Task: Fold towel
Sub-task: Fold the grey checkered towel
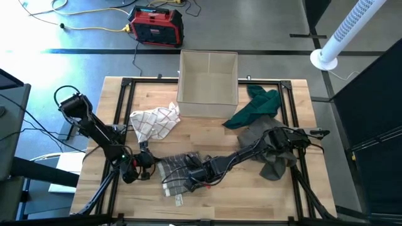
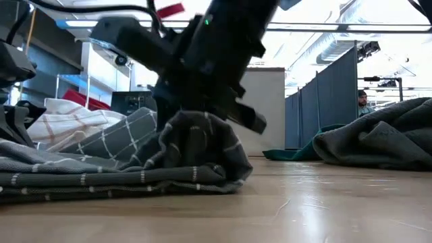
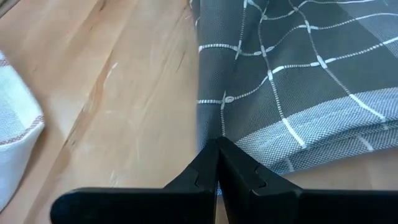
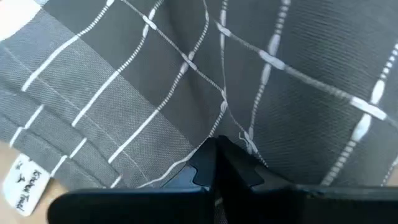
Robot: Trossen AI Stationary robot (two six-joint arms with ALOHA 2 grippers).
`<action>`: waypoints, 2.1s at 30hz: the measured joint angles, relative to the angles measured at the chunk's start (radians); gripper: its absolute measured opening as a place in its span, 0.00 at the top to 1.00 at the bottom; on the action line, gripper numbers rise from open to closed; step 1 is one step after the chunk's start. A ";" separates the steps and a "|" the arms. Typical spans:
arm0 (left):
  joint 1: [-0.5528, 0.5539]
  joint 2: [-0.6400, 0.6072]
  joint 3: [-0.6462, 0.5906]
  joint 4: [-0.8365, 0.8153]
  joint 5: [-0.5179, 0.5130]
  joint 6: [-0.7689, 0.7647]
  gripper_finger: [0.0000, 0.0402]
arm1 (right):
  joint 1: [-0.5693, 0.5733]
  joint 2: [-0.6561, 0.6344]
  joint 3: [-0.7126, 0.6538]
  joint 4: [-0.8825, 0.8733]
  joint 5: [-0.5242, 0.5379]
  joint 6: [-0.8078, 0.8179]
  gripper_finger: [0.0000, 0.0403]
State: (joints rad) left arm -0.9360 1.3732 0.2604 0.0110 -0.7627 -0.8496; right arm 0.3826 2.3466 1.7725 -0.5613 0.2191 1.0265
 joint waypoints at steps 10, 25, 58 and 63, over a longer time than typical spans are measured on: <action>0.001 -0.054 0.103 -0.004 0.068 0.169 1.00 | 0.049 -0.150 0.010 0.001 0.145 -0.021 1.00; 0.076 -0.007 0.175 0.015 0.131 0.312 1.00 | 0.165 -0.182 -0.206 0.007 0.155 0.259 1.00; 0.183 0.186 0.175 0.244 0.283 0.441 1.00 | -0.060 -0.232 -0.277 0.136 0.076 -0.215 1.00; 0.202 0.293 0.182 0.332 0.296 0.433 1.00 | -0.105 -0.233 -0.361 0.193 0.013 -0.185 1.00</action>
State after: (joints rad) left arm -0.7340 1.6662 0.4423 0.3433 -0.4665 -0.4166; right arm 0.2779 2.1132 1.4112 -0.3687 0.2318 0.8413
